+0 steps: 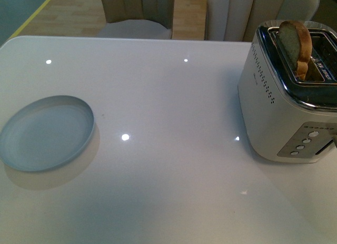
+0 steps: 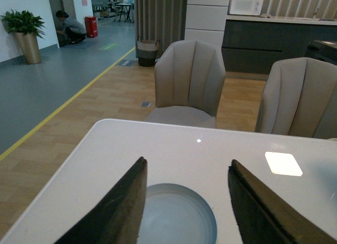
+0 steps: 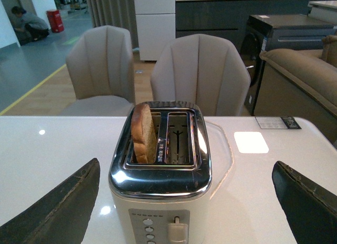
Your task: Left arm holds plate, right arm toasts bread
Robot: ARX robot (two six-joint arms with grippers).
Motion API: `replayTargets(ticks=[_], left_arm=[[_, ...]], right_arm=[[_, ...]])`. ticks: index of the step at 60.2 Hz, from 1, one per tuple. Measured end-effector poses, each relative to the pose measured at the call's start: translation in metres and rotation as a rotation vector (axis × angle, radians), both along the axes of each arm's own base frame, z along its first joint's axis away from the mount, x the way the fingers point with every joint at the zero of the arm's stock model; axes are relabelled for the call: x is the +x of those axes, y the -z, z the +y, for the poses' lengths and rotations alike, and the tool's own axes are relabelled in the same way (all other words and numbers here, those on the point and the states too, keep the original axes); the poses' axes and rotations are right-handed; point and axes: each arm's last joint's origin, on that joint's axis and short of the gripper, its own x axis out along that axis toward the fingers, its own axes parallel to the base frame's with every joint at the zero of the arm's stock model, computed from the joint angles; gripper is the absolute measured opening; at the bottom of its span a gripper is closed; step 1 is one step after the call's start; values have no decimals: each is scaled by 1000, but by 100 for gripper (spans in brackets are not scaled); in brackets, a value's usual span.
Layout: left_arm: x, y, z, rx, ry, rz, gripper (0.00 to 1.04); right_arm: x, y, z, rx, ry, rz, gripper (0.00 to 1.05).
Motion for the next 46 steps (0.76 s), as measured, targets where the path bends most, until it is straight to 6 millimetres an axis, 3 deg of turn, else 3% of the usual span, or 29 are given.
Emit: replayTargets(ticks=[15, 46], left_arm=[[0, 0, 0, 1, 0, 0, 99], [0, 0, 0, 2, 0, 0, 98]], right_arm=[[0, 0, 0, 0, 0, 0, 96], [0, 0, 0, 0, 0, 0, 96]])
